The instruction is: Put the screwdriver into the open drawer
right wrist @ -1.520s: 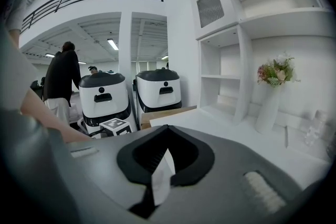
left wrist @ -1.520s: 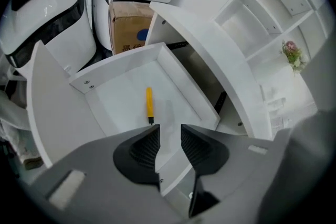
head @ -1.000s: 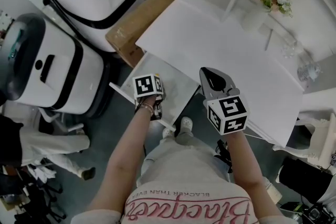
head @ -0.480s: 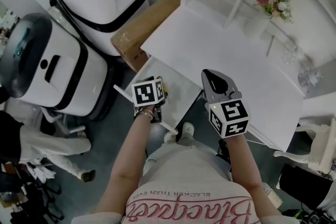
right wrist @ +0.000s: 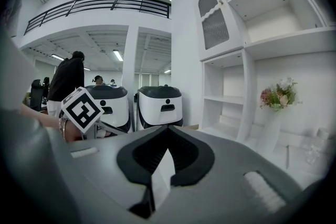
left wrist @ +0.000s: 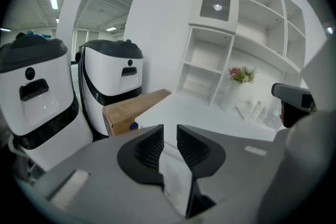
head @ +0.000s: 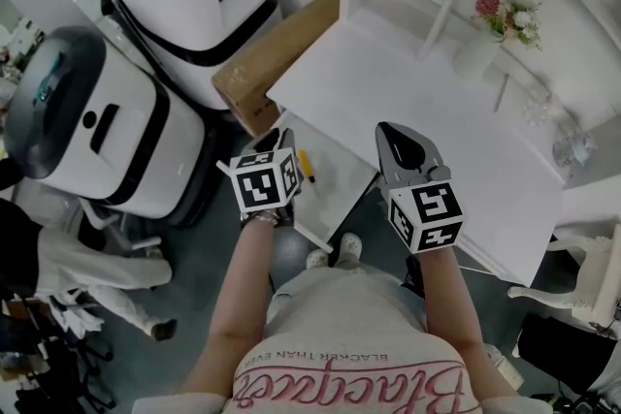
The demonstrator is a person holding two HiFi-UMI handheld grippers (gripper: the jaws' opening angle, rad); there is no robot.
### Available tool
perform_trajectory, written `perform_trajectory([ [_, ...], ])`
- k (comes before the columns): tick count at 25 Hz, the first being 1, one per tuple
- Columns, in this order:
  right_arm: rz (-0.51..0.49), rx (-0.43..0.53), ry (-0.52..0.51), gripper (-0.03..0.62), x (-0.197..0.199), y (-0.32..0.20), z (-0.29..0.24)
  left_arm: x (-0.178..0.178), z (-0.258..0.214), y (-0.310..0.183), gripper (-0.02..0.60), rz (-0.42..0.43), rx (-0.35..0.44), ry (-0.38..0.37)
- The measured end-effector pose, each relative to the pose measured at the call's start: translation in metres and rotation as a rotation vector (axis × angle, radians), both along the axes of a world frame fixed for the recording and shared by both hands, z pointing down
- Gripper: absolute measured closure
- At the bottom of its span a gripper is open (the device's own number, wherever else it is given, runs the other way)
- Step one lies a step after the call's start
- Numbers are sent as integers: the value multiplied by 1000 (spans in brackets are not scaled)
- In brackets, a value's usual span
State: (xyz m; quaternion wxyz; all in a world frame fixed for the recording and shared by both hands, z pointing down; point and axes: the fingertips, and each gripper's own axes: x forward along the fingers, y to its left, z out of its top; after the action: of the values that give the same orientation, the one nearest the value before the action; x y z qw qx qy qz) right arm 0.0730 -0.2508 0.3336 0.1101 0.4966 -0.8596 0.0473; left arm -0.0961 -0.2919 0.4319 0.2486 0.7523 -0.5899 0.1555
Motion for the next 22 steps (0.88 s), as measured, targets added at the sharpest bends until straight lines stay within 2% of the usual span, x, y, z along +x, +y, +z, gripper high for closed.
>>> perform_trajectory([
  [7, -5, 40, -6, 594, 1, -3, -14, 0, -68, -2, 540, 15, 270, -79],
  [9, -6, 54, -11, 594, 1, -4, -19, 1, -84, -2, 565, 15, 324, -109],
  [13, -8, 87, -15, 594, 0, -5, -29, 6, -109, 0, 566, 29, 408, -146],
  [22, -3, 186, -38, 594, 3, -8, -64, 18, -177, 16, 566, 67, 675, -134],
])
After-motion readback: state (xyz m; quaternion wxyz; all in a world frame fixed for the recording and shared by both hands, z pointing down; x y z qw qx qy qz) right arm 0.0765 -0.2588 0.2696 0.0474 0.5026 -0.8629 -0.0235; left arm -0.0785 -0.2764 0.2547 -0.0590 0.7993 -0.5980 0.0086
